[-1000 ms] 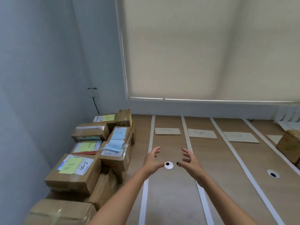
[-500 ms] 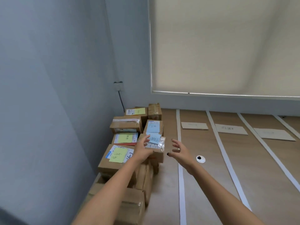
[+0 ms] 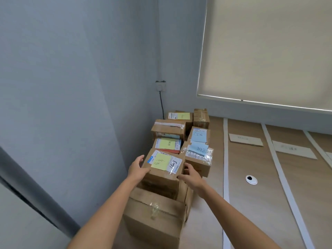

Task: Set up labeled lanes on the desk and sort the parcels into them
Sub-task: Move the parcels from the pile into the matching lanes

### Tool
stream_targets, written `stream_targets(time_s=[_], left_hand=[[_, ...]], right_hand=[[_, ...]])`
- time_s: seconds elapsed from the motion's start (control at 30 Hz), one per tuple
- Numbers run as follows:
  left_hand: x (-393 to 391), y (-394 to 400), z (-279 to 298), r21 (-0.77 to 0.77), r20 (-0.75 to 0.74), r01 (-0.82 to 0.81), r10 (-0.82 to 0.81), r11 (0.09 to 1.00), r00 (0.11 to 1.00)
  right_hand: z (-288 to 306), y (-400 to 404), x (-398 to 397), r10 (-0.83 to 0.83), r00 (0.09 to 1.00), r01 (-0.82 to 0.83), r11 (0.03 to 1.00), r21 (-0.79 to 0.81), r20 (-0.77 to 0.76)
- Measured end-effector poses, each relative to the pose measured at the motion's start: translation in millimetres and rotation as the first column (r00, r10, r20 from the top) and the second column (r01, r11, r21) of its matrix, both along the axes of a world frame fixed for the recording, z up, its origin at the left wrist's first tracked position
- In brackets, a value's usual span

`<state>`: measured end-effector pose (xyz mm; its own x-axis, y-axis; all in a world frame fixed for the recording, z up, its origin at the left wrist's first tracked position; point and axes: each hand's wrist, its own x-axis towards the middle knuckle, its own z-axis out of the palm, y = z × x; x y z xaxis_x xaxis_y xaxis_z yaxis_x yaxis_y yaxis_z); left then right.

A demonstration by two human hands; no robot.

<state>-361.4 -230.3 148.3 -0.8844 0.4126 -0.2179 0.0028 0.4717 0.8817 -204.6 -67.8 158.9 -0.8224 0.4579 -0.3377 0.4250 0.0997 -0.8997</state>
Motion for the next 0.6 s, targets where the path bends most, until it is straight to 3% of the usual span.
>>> stream_targets(time_s=[0.2, 0.6], left_hand=[[4.9, -5.2, 4.4, 0.043, 0.06, -0.035, 0.033, 0.998, 0.998], [-6.9, -31.3, 95.9, 0.232, -0.096, -0.18, 0.207, 0.956, 0.974]], right_hand=[[7.4, -8.5, -9.4, -0.027, 0.999, 0.027, 0.999, -0.025, -0.016], [77.7, -26.4, -41.0, 0.0, 0.966, 0.027, 0.995, 0.099, -0.258]])
